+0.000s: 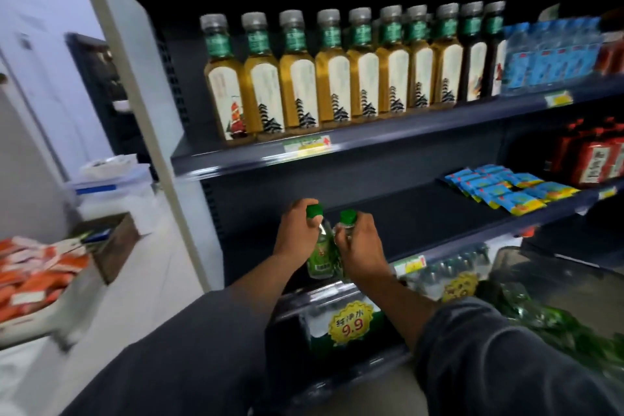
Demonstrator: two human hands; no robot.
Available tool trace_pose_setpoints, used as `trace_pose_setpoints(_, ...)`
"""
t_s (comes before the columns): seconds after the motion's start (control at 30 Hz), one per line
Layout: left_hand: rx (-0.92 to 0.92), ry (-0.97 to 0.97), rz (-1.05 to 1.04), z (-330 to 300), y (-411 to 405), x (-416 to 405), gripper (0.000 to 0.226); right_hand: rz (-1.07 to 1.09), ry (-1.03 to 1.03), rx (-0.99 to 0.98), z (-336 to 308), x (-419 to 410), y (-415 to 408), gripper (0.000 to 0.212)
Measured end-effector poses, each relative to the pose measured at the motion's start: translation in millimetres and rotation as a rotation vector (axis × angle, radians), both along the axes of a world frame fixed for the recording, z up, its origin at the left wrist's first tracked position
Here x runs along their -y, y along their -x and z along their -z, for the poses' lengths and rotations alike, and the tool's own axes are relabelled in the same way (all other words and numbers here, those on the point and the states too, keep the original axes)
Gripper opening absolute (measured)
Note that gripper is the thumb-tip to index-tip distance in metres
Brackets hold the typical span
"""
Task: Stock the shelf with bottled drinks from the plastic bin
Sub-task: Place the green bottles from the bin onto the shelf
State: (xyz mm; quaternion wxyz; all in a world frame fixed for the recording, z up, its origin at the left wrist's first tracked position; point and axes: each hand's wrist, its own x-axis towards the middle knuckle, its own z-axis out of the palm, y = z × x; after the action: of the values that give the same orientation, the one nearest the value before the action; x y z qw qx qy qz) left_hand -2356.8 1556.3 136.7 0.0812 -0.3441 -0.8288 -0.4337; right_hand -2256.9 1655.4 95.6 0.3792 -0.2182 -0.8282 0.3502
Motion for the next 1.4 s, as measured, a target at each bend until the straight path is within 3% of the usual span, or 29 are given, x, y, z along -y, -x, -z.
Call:
trace_pose_setpoints(0.3,0.047,0.048,-0.207,34.4,101.8,70.1,0.037,-0.184,0.037,0.018,27.0,55.5,102.7,0.02)
trace_pose_setpoints(0.6,0.091,0.031,-0.236,49.4,182.6,77.0,0.038,-0.26,0.087,-0.029,51.3,62.1,190.6,0.032)
trace_pose_setpoints(0.9,0.191,0.009,-0.31,55.3,235.1,79.6,0.038,-0.313,0.01,0.019,69.7,74.1,239.2,0.042)
trace_pose_setpoints(1.03,0.174,-0.043,-0.318,66.4,251.7,76.4,0.037,-0.368,0.062,0.101,84.2,73.0,235.2,0.077)
trace_pose_setpoints(1.1,0.149,-0.065,-0.327,72.3,252.7,72.9,0.039,-0.357,0.092,0.164,97.8,73.8,228.4,0.083)
trace_pose_setpoints(1.23,0.168,-0.136,-0.319,85.7,241.4,70.4,0.047,-0.292,0.069,0.192,110.9,73.2,237.3,0.067)
trace_pose_setpoints(1.4,0.396,-0.195,-0.348,105.7,237.4,85.0,0.056,-0.292,0.078,0.186,113.9,85.6,251.7,0.062)
